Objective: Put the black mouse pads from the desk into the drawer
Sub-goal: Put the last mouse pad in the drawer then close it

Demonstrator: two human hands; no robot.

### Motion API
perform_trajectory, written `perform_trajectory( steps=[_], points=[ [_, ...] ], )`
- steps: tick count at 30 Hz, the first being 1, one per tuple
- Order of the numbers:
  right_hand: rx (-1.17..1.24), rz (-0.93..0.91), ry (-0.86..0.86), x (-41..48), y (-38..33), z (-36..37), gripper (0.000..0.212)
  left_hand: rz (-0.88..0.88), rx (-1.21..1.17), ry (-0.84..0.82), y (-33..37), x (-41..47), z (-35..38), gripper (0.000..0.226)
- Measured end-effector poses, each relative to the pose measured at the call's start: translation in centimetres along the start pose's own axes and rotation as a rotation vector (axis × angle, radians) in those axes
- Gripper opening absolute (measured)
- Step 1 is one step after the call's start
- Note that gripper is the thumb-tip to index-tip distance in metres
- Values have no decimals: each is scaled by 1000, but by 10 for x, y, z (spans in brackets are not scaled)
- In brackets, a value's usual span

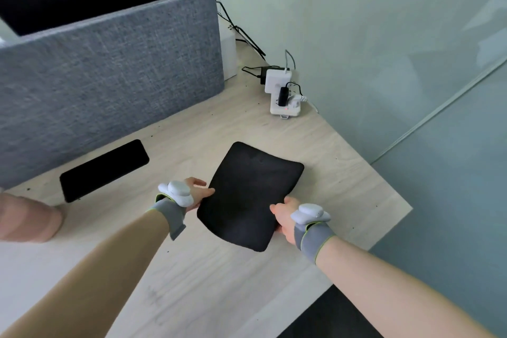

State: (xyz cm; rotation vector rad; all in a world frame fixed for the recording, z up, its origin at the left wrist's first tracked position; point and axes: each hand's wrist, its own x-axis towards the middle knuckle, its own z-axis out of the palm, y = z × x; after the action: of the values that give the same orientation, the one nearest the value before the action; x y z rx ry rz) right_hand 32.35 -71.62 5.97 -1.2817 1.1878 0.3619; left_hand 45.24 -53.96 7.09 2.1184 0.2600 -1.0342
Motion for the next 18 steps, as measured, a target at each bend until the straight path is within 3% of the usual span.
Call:
perform_trajectory(
  steps=[4,7,14,18],
  points=[
    [-176,-114,31,-29,-4,3,52,70,104,-60,-2,-30,-3,46],
    [-343,-168,87,-55,-4,0,47,121,171,29,-11,-63,-11,43],
    [-381,-351,-20,-146,8,2,42,89,189,216,-50,-179,-51,45],
    [-440,-439,-91,-202,37,5,41,139,44,321,-94,-254,-54,44]
  ],
)
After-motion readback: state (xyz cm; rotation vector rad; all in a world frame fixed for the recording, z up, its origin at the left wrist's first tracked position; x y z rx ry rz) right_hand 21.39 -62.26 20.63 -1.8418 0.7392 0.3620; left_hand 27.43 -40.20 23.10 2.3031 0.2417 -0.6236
